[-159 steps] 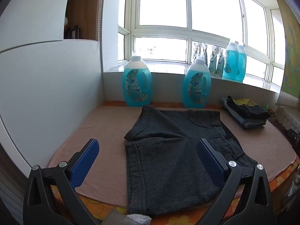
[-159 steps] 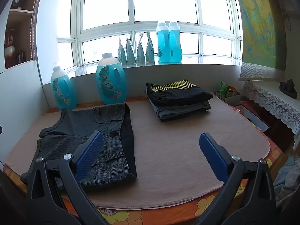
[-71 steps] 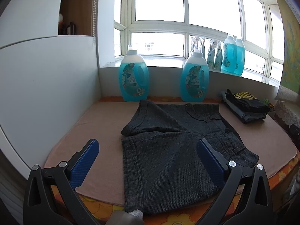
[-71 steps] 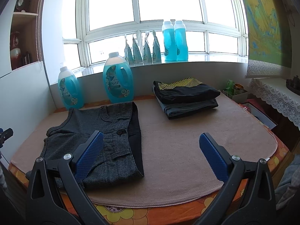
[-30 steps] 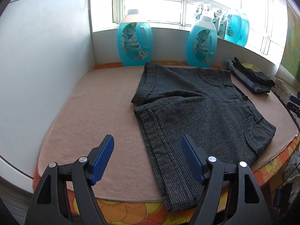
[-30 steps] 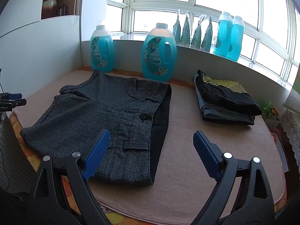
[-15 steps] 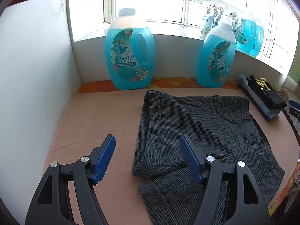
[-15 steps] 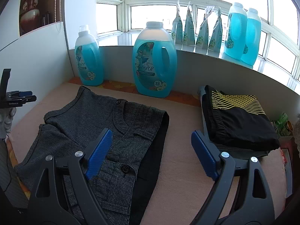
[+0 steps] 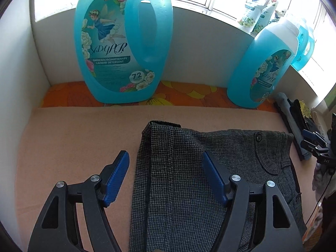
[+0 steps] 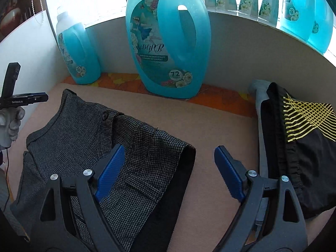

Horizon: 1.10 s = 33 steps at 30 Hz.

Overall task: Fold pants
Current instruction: 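Move both grippers down to the waistband edge of the grey pants, then close the left gripper on the waistband while the right gripper grasps beside it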

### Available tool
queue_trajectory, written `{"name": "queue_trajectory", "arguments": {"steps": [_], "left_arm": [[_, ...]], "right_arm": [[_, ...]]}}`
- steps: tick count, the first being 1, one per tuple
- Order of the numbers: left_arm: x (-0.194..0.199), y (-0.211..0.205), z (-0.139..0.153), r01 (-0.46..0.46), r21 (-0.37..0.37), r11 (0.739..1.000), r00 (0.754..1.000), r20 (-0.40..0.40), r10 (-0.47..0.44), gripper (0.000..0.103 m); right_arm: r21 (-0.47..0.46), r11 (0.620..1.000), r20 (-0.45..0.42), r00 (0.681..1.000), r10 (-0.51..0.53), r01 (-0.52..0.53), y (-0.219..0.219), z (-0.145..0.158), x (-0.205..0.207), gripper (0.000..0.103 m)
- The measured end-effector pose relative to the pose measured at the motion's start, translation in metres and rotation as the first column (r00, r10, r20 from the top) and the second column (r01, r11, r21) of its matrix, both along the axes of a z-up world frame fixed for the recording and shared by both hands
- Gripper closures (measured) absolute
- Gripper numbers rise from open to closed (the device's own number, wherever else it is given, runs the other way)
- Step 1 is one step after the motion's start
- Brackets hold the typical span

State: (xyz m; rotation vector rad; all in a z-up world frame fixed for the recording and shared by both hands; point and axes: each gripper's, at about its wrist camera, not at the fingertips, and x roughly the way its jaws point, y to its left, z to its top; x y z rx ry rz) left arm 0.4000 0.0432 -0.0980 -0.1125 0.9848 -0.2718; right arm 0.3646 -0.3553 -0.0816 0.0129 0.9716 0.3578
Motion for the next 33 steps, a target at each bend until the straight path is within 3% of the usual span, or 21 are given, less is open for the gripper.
{"name": "queue_trajectory", "arguments": {"steps": [3, 10, 17, 19, 21, 22, 23, 24, 26, 33], "left_arm": [[0.017, -0.003, -0.011, 0.002, -0.013, 1.0, 1.0, -0.028, -0.002, 0.032], [0.046, -0.004, -0.034, -0.012, 0.014, 1.0, 0.998, -0.056, 0.013, 0.032], [0.058, 0.002, -0.055, -0.023, -0.04, 0.999, 0.996, -0.091, 0.019, 0.032], [0.057, 0.003, -0.058, -0.036, -0.059, 0.998, 0.995, -0.093, 0.03, 0.032], [0.056, 0.004, -0.058, -0.048, -0.071, 0.996, 0.996, -0.078, 0.043, 0.032], [0.055, 0.003, -0.058, -0.05, -0.076, 0.996, 0.997, -0.069, 0.045, 0.036], [0.054, 0.002, -0.058, -0.041, -0.085, 0.996, 0.997, -0.066, 0.035, 0.056], [0.053, 0.001, -0.058, -0.038, -0.075, 0.996, 0.998, -0.062, 0.033, 0.064], [0.051, -0.003, -0.056, -0.034, -0.05, 0.998, 0.999, -0.041, 0.032, 0.069], [0.04, 0.009, -0.04, -0.029, -0.125, 0.992, 1.0, -0.009, 0.028, 0.081]], "right_arm": [[0.038, 0.999, -0.044, 0.999, 0.018, -0.017, 0.001, -0.014, 0.019, 0.014], [0.028, 0.997, -0.074, 0.995, 0.074, -0.072, 0.014, -0.036, 0.042, 0.013], [0.101, 0.991, -0.109, 0.989, 0.099, -0.088, 0.023, -0.055, 0.054, 0.013], [0.135, 0.988, -0.117, 0.989, 0.092, -0.076, 0.022, -0.058, 0.055, 0.019], [0.158, 0.984, -0.135, 0.986, 0.1, -0.078, 0.023, -0.062, 0.056, 0.047], [0.156, 0.985, -0.136, 0.986, 0.099, -0.077, 0.024, -0.062, 0.055, 0.05], [0.149, 0.985, -0.124, 0.987, 0.101, -0.082, 0.025, -0.06, 0.053, 0.055], [0.148, 0.985, -0.119, 0.987, 0.108, -0.09, 0.026, -0.058, 0.051, 0.065], [0.168, 0.982, -0.112, 0.987, 0.112, -0.092, 0.028, -0.053, 0.049, 0.075], [0.167, 0.983, -0.081, 0.992, 0.094, -0.079, 0.03, -0.037, 0.041, 0.083]]}}
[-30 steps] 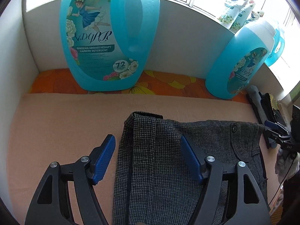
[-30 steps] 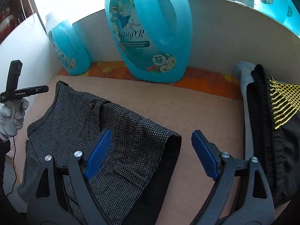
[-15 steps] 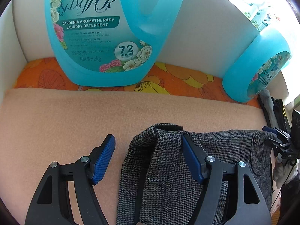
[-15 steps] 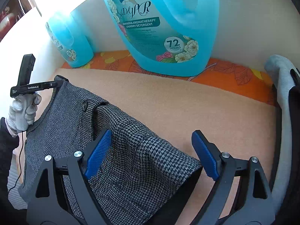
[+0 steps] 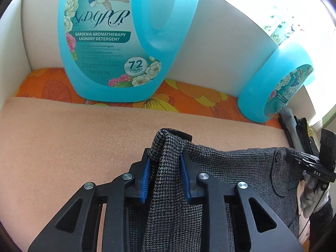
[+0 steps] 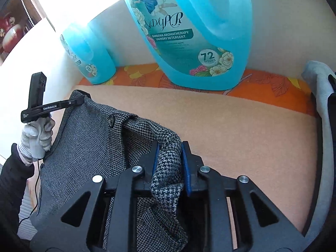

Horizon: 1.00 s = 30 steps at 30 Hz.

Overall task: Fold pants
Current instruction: 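Close the left gripper on the waistband while the right gripper grasps beside it, then lift the waistband with both grippers and fold it over onto the leg hems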

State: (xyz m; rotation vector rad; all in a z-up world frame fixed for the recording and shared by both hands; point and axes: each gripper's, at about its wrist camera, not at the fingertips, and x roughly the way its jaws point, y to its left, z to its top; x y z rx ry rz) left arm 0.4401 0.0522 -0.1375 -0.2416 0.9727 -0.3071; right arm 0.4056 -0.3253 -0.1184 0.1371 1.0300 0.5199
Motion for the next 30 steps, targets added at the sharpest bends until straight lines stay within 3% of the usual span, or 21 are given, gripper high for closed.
{"name": "queue_trajectory", "arguments": {"steps": [6, 10, 14, 30], "left_arm": [[-0.011, 0.004, 0.019, 0.013, -0.03, 0.999, 0.999, 0.042, -0.011, 0.085], [-0.019, 0.001, 0.033, 0.029, -0.02, 0.999, 0.997, 0.078, -0.028, 0.087], [-0.029, 0.002, 0.047, 0.027, -0.057, 0.998, 0.994, 0.103, -0.021, 0.088], [-0.133, 0.018, 0.112, 0.108, -0.071, 0.992, 0.963, 0.254, -0.086, 0.09]], "right_arm": [[0.01, 1.0, 0.02, 1.0, -0.011, 0.011, -0.008, 0.016, -0.011, 0.084], [-0.011, 1.0, 0.063, 0.998, 0.002, -0.001, -0.009, 0.04, -0.024, 0.085], [0.002, 1.0, 0.102, 0.995, 0.007, -0.007, -0.011, 0.067, -0.041, 0.085], [-0.046, 0.997, 0.247, 0.966, 0.073, -0.063, -0.002, 0.129, -0.128, 0.088]]}}
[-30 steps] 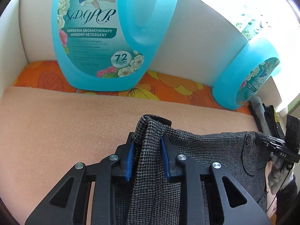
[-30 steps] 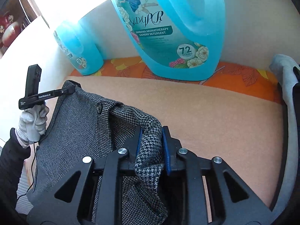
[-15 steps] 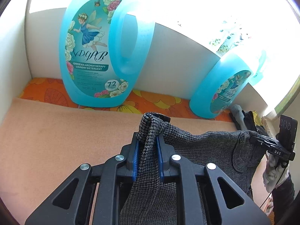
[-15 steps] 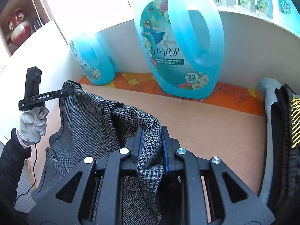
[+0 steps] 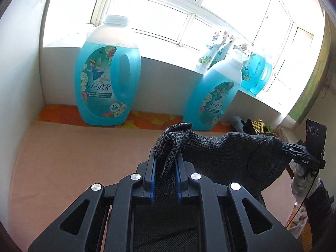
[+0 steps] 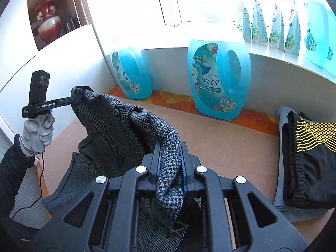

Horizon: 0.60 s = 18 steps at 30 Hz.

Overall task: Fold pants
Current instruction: 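Lift the waistband with both grippers and fold it over onto the leg hems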

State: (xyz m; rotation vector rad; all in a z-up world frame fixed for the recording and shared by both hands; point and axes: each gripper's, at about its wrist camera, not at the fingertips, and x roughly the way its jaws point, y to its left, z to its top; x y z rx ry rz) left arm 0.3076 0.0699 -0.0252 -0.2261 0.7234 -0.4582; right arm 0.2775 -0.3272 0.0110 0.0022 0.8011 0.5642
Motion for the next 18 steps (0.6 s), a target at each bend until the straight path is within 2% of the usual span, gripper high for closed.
{"name": "queue_trajectory", "arguments": {"steps": [8, 18], "left_arm": [[-0.074, 0.006, 0.004, 0.028, 0.013, 1.0, 0.999, 0.029, -0.029, 0.09], [-0.157, 0.004, -0.031, 0.054, 0.052, 0.997, 0.999, 0.002, -0.055, 0.091]], "right_arm": [[-0.063, 0.996, 0.08, 0.994, 0.072, -0.067, 0.006, 0.01, -0.067, 0.088], [-0.153, 0.978, 0.083, 0.984, 0.159, -0.145, 0.014, -0.016, -0.141, 0.088]]}}
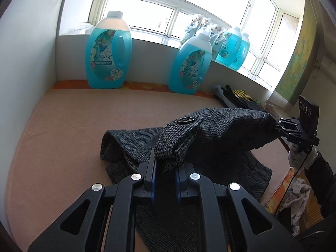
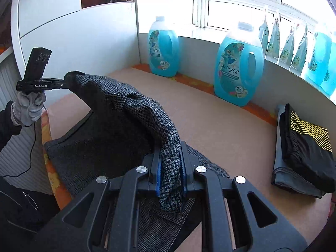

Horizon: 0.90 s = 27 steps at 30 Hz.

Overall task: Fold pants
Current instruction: 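Lift the waistband with both grippers and fold it over onto the leg hems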

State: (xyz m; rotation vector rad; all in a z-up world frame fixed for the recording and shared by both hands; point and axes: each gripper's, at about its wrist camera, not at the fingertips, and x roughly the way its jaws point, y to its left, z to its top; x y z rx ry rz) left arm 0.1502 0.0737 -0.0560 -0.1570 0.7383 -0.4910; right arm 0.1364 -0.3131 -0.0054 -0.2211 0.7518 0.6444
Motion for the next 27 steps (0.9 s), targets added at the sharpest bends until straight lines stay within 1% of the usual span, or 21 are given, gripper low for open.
{"name": "queue_trajectory", "arguments": {"steps": [5, 6, 9, 13, 16, 19, 21, 23, 25, 26, 27], "left_arm": [[-0.04, -0.003, -0.029, 0.025, 0.029, 0.999, 0.999, -0.04, -0.023, 0.092], [-0.046, -0.003, -0.034, 0.027, 0.042, 0.999, 0.999, -0.045, -0.025, 0.092], [-0.058, -0.003, -0.05, 0.031, 0.041, 0.999, 0.996, -0.081, -0.028, 0.092], [-0.07, -0.008, -0.063, 0.05, 0.07, 0.996, 0.994, -0.101, -0.043, 0.092], [-0.08, -0.01, -0.066, 0.066, 0.087, 0.994, 0.993, -0.099, -0.058, 0.092], [-0.089, -0.014, -0.066, 0.08, 0.145, 0.986, 0.994, -0.081, -0.069, 0.091], [-0.092, -0.018, -0.066, 0.071, 0.203, 0.977, 0.996, -0.065, -0.059, 0.086], [-0.096, -0.024, -0.064, 0.077, 0.249, 0.965, 0.996, -0.05, -0.067, 0.086], [-0.099, -0.029, -0.063, 0.084, 0.294, 0.952, 0.996, -0.041, -0.075, 0.081], [-0.1, -0.03, -0.063, 0.083, 0.315, 0.945, 0.997, -0.033, -0.076, 0.074], [-0.102, -0.032, -0.062, 0.08, 0.34, 0.937, 0.997, -0.019, -0.078, 0.069]], "right_arm": [[-0.053, 0.998, 0.017, 0.999, 0.026, -0.025, -0.001, -0.019, -0.036, 0.088], [-0.055, 0.998, 0.013, 0.999, 0.032, -0.031, -0.001, -0.024, -0.043, 0.088], [-0.084, 0.996, 0.007, 0.999, 0.037, -0.037, 0.0, -0.038, -0.058, 0.088], [-0.137, 0.989, 0.019, 0.998, 0.053, -0.049, 0.003, -0.051, -0.076, 0.088], [-0.158, 0.987, 0.018, 0.999, 0.033, -0.03, 0.001, -0.058, -0.084, 0.088], [-0.179, 0.984, 0.022, 0.999, 0.022, -0.018, 0.001, -0.062, -0.089, 0.088], [-0.194, 0.981, 0.023, 0.999, 0.022, -0.017, 0.003, -0.065, -0.091, 0.088], [-0.208, 0.978, 0.026, 0.999, 0.018, -0.012, 0.006, -0.066, -0.092, 0.088], [-0.214, 0.977, 0.029, 1.0, 0.01, -0.003, 0.006, -0.066, -0.092, 0.088], [-0.213, 0.977, 0.031, 0.999, 0.01, -0.003, 0.006, -0.066, -0.092, 0.088], [-0.215, 0.977, 0.031, 0.999, 0.008, -0.001, 0.005, -0.065, -0.091, 0.087]]}}
